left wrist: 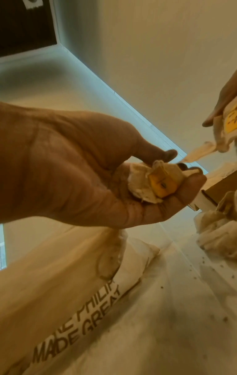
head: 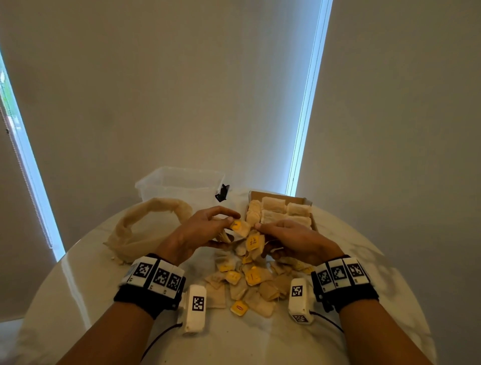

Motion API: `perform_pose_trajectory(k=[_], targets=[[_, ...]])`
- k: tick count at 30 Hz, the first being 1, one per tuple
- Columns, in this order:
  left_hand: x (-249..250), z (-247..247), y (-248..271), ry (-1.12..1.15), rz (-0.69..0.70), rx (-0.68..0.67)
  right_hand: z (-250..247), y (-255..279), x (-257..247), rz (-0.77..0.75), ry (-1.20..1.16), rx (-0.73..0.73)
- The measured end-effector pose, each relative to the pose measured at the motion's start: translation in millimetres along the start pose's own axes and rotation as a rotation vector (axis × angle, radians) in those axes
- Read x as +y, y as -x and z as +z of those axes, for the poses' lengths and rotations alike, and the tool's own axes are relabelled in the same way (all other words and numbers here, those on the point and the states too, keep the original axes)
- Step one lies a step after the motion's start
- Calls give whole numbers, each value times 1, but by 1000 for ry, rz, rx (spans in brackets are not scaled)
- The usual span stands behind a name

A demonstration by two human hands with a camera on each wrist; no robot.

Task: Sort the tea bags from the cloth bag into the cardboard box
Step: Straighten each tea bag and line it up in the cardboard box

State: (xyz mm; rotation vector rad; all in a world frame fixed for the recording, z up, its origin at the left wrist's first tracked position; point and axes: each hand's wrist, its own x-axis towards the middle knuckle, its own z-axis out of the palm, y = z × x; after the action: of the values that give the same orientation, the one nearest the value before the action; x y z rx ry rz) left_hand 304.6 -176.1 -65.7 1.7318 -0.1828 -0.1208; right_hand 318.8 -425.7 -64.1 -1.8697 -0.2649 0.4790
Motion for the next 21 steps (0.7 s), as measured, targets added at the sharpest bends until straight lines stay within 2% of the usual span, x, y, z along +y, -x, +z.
perform_pose_trajectory(k=[5,7,13,16,21], targets=[[6,12,0,-164,-46,-195,2,0,1,-11,-21,-8],[7,19,-2,-180,-58,-231,1,-1,3,-17,-65,-17],[9,18,-10,-269,-57,-133,-2,3,2,-60,-88,-78],[8,12,-11,-296,-63,-132,-8,5,4,-75,-80,-33],[6,1,-13,-392,-104,-163,-21,8,7,-116,-201,36]])
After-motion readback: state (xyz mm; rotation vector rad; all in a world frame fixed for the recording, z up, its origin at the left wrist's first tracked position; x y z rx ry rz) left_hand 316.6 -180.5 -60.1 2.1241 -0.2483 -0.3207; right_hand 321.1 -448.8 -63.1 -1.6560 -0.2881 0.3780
